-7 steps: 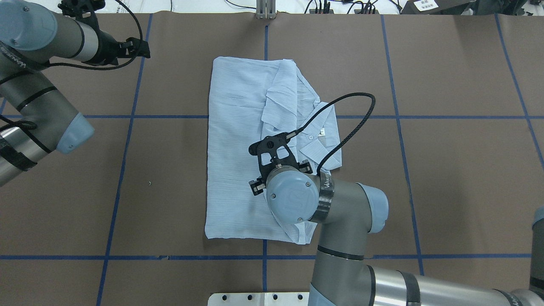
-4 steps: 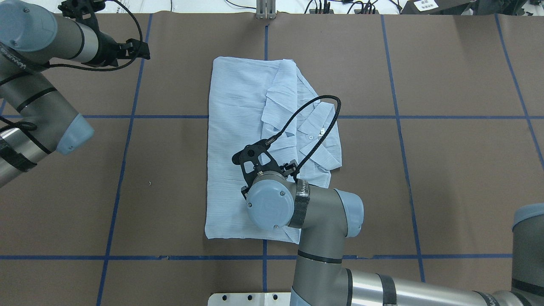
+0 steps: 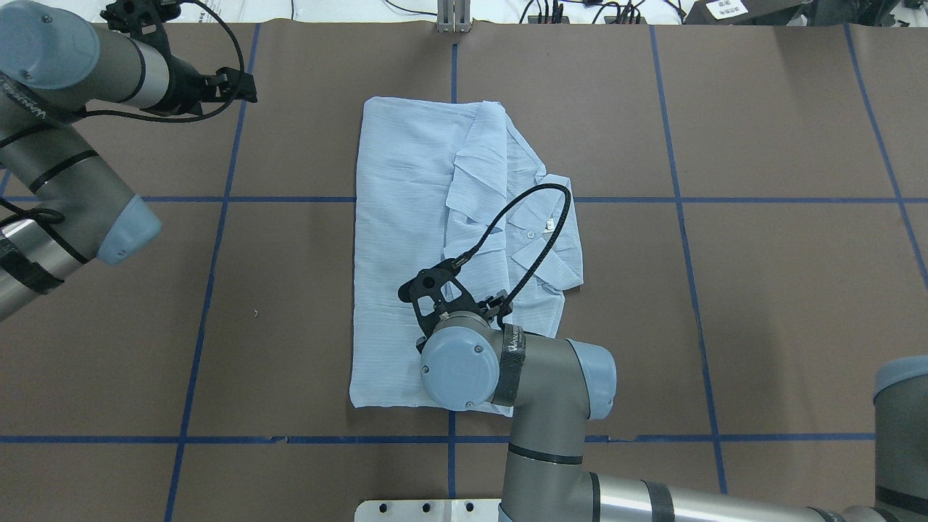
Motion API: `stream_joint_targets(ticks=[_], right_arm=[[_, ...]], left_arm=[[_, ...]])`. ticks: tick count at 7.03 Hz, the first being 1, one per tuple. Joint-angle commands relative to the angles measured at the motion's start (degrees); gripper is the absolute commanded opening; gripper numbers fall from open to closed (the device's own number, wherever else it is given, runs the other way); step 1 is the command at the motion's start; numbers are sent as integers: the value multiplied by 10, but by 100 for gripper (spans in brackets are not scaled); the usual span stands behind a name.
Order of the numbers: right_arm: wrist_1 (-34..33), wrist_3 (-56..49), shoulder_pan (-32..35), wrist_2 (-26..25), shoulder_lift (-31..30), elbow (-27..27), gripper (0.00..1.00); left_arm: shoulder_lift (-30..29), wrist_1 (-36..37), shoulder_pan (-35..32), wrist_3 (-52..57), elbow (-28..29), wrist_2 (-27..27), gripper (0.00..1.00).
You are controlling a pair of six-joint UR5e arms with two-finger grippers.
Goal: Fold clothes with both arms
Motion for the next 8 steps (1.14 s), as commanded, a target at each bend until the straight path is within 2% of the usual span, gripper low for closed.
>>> stream_joint_targets(ticks=[1,8], right_arm=[[-26,-1,-1,1,1,0,100],[-48,-40,26,20,-21,22,100]], left_arm=[[-1,0,0,-4,-1,1,100],[-2,0,4,-6,1,1,100]])
